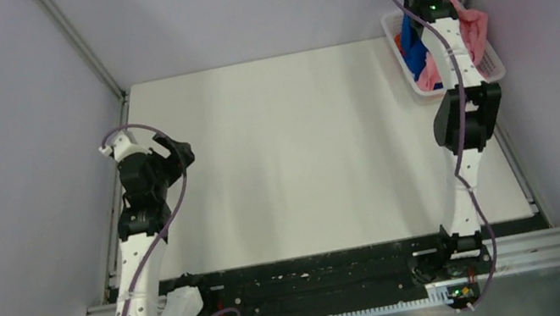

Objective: Fold and stack the t-shirts
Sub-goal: Grab crumpled tshirt from bin with the right arm, then move the tshirt to the center of the board

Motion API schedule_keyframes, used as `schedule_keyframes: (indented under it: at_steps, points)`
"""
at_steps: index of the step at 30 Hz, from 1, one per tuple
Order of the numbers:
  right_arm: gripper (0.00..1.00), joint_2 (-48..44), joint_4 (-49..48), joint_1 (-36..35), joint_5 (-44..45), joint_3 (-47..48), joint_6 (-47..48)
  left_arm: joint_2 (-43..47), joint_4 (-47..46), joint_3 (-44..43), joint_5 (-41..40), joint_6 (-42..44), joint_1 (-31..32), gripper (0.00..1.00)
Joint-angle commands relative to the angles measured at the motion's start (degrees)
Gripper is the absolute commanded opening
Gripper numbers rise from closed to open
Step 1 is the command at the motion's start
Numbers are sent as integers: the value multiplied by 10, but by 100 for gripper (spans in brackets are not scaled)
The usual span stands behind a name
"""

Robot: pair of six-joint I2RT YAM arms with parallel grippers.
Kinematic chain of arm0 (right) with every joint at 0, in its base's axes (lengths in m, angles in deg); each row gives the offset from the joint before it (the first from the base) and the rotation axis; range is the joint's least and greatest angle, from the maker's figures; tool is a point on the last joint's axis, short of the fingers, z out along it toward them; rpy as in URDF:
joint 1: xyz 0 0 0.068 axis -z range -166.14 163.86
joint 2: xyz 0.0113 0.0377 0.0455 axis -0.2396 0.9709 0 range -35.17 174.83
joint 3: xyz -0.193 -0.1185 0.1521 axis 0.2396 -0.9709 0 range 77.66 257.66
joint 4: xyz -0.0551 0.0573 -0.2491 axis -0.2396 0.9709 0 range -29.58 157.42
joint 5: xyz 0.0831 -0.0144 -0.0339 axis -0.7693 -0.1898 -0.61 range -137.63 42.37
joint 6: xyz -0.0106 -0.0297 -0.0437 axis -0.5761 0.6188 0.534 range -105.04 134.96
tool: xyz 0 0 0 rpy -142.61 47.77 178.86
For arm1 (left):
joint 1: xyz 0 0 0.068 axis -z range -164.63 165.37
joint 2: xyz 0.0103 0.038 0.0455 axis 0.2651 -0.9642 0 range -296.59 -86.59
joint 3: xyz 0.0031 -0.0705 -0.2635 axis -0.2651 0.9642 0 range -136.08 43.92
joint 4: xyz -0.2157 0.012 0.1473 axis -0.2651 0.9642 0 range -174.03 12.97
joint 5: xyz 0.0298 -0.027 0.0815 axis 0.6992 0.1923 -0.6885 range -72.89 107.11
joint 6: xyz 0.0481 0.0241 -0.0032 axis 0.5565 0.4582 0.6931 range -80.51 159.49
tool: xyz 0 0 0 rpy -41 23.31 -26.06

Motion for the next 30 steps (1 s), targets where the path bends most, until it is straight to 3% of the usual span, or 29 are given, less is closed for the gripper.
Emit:
schedule_keyframes:
  at_steps: [1, 9, 18, 21, 30]
  points:
    - [0, -148, -158, 2, -78, 32, -61, 18, -26, -27, 9, -1, -1, 99]
    - [0, -234, -254, -5, -231, 33, -140, 30, -27, -31, 21, -5, -1, 99]
    - [0, -280, -255, -54, -413, 62, -226, 52, -17, -25, 21, -4, -1, 99]
    - [0, -288, -248, -97, -458, 65, -224, 57, -15, -25, 21, -5, -1, 99]
    - [0, -290, -236, -286, -472, 75, -180, 90, 12, -29, 9, -6, -1, 99]
